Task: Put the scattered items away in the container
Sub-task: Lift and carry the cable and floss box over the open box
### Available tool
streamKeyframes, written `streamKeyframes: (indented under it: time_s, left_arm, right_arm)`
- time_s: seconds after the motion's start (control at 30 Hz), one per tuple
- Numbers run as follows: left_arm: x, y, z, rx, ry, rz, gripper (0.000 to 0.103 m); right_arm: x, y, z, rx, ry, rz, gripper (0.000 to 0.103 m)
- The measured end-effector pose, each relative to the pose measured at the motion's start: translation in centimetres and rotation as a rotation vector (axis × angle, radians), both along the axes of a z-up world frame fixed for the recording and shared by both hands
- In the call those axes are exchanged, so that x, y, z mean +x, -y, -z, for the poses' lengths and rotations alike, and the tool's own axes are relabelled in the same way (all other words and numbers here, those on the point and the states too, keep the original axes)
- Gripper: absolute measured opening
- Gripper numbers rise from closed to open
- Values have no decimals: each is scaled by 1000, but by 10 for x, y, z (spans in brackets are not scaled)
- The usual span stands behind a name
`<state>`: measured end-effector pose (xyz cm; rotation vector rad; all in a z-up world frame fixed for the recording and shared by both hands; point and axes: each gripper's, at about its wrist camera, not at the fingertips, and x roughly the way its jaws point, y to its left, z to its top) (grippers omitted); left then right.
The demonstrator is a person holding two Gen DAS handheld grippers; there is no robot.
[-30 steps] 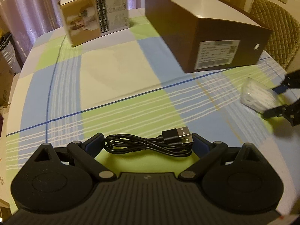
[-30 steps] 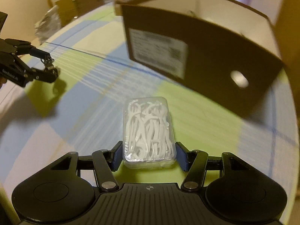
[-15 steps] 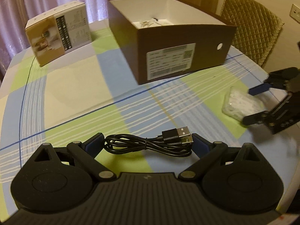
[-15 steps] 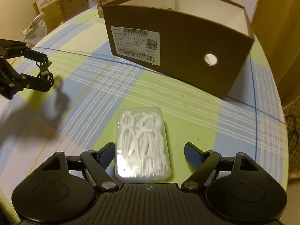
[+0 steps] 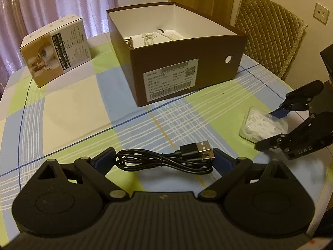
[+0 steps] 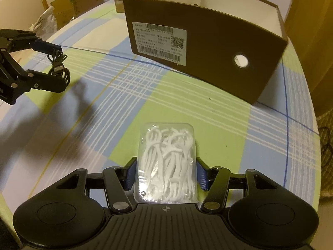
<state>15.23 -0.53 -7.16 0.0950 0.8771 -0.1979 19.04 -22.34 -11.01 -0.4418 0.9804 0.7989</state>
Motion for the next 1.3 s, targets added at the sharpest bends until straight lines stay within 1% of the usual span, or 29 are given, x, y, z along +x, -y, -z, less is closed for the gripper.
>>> streamKeyframes:
  time_s: [0.2, 0.33, 0.5, 0.7, 0.9, 1.1, 1.3]
  left_arm:
    - [0, 14, -8, 5, 19, 42, 96]
    - [1, 21, -20, 9, 44, 75, 96]
    - [6, 29, -37, 18, 86, 120, 96]
    - [22, 35, -58, 28, 145, 173, 96]
    - [46, 35, -73, 56, 192, 210, 96]
    - [79, 36, -84, 91, 232, 246, 96]
    - [126, 35, -88, 131, 247, 279, 96]
  right_arm:
    - [-1, 18, -14, 33, -30, 41, 54]
    - [1, 29, -27, 57, -40, 69, 54]
    - [8, 39, -49, 97, -30, 88, 54]
    - [24, 40, -80, 160, -1, 97, 54]
    - [49, 29, -105, 203, 41, 72, 54]
    - [81, 13, -127, 243, 89, 59, 54]
    - [126, -9, -134, 246, 113, 69, 54]
